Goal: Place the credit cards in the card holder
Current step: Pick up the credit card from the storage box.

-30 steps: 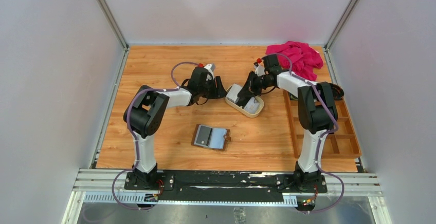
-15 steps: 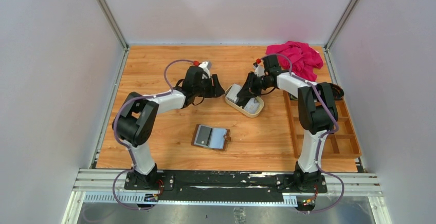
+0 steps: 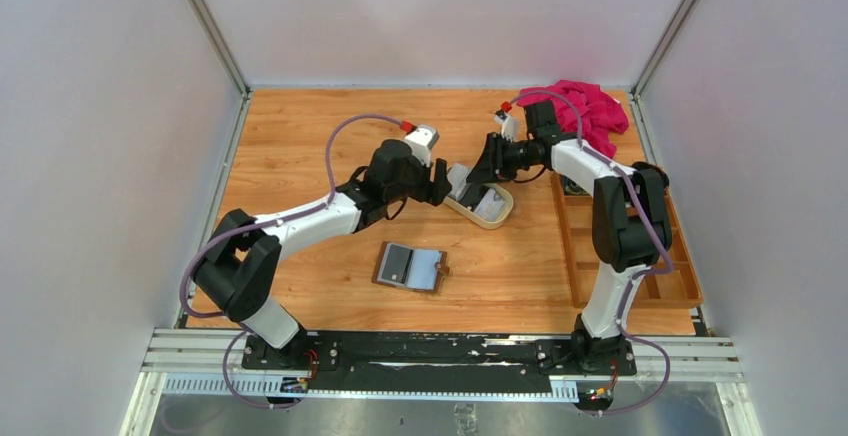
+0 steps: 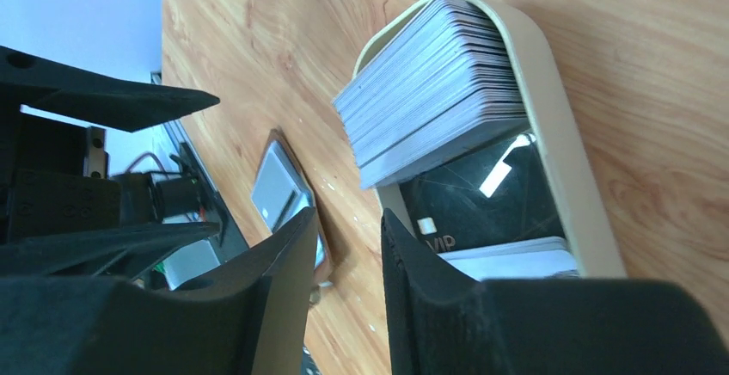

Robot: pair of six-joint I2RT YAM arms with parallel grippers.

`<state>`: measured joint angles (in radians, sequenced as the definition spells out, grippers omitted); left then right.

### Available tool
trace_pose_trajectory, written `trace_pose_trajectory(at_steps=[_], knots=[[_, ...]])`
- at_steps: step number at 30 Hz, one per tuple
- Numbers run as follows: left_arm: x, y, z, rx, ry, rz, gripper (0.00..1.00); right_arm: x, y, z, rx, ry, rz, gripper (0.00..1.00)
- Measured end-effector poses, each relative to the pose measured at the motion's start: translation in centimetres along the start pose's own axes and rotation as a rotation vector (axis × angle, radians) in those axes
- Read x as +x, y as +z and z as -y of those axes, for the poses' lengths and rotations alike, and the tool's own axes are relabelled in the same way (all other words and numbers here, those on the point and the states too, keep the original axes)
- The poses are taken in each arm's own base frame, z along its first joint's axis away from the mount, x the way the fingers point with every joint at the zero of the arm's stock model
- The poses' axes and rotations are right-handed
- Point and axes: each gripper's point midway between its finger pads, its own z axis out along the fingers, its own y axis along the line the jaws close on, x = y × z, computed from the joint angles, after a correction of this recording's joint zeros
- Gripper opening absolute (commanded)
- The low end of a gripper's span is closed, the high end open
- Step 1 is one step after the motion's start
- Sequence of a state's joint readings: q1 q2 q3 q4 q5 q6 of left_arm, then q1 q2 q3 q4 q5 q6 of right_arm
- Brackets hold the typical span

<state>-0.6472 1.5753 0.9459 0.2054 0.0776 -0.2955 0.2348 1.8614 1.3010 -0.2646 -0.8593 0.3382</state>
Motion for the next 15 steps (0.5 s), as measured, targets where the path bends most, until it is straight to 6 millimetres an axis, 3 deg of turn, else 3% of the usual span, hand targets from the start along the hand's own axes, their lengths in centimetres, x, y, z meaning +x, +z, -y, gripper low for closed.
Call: trace_pose_trajectory(at_steps=[3,6,11,15], knots=[[0.1,0.1,1.5,0.001,0.104,-0.018,0.72,-0.1,-1.0,0.4,-0.044,-0.046,0.0,0.35],[-1.1,0.5,2.7,-0.022,0.221,-0.017,0.73,-0.7,-2.4,1.3,-0.069,-0.068,0.021,0.35],[-3.1,3.1,4.5,-0.09,0.392,-0.057,0.73,-1.7,-4.7,3.2,-0.076,-0.053,0.07,0.34],[-2.1,5.3,4.7,-0.136,0.477,-0.145,0.76,-2.0,-5.8,3.9,-0.081,-0.035,0.091,0.33]])
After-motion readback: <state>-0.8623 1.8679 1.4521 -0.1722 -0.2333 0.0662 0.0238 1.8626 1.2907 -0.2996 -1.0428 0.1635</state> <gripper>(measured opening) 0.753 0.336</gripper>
